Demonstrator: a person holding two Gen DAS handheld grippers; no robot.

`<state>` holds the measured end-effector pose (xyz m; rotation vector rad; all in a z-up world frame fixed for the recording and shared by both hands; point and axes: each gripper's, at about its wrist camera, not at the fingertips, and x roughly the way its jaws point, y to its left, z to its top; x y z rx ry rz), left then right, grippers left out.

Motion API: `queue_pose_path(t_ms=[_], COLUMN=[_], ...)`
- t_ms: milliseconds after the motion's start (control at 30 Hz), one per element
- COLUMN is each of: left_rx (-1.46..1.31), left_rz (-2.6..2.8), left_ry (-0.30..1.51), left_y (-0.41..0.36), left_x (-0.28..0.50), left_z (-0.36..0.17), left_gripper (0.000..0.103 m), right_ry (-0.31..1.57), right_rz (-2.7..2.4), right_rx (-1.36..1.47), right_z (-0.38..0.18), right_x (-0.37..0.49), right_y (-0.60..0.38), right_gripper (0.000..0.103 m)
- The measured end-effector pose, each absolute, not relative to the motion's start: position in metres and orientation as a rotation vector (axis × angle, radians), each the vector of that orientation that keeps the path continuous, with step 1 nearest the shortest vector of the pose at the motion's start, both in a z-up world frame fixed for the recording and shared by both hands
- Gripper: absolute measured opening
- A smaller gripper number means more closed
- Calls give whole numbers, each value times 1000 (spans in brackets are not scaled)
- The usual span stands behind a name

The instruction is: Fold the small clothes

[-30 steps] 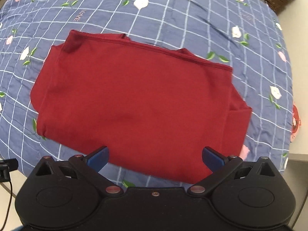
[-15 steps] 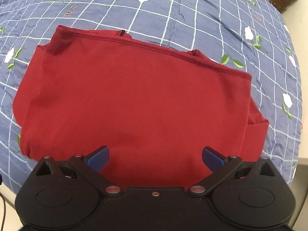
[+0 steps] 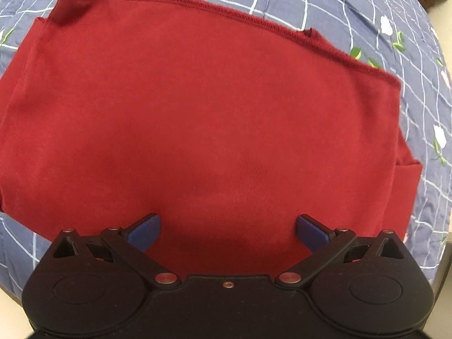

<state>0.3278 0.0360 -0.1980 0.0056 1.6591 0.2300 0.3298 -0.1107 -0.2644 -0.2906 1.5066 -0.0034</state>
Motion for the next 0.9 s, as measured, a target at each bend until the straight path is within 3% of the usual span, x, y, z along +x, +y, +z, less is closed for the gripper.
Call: queue_pose_path(t_ms=[667, 833, 900], left_rx=[-240, -247, -250], left_rz=[48, -30, -46], left_ry=[1398, 1416, 1440], left_y=[65, 58, 56], left_x=[332, 350, 353], left_z=[-239, -263, -275], left_gripper=[102, 102, 95], right_ry=[1345, 1345, 1346], right_rz=[41, 44, 44], right_rx=[-231, -229, -229], right_z=[-266, -266, -265], right_x=[297, 297, 297], right_y=[-120, -122, -122], right_gripper=[103, 103, 103])
